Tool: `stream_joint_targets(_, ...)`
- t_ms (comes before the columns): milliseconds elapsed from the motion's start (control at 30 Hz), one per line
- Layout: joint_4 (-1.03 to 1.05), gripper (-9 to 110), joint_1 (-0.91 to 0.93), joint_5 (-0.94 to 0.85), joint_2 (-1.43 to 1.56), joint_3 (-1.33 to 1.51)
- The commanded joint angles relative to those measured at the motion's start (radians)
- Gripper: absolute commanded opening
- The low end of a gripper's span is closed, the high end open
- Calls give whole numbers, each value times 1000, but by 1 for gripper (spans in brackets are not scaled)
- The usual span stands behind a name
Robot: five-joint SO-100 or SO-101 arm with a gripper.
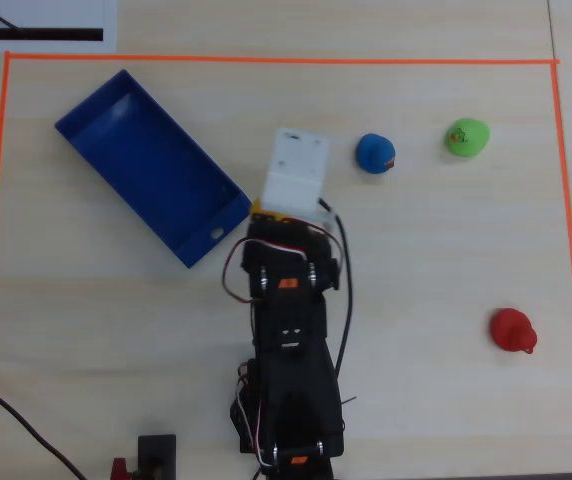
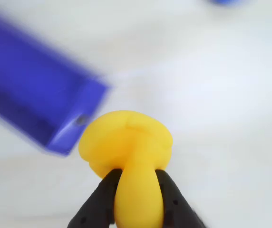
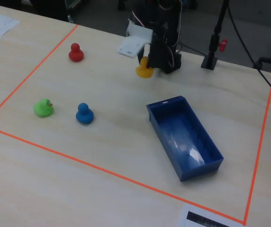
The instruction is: Grasp yellow duck and put it into box.
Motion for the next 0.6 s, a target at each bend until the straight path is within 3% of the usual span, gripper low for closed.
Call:
stream_joint_targets(0,-118,0,-238,-2,-15,23)
stream_joint_targets(300,-164,0,-411,61,-471,-405)
stream_joint_targets(567,-209,0,-437,58,-844,-739)
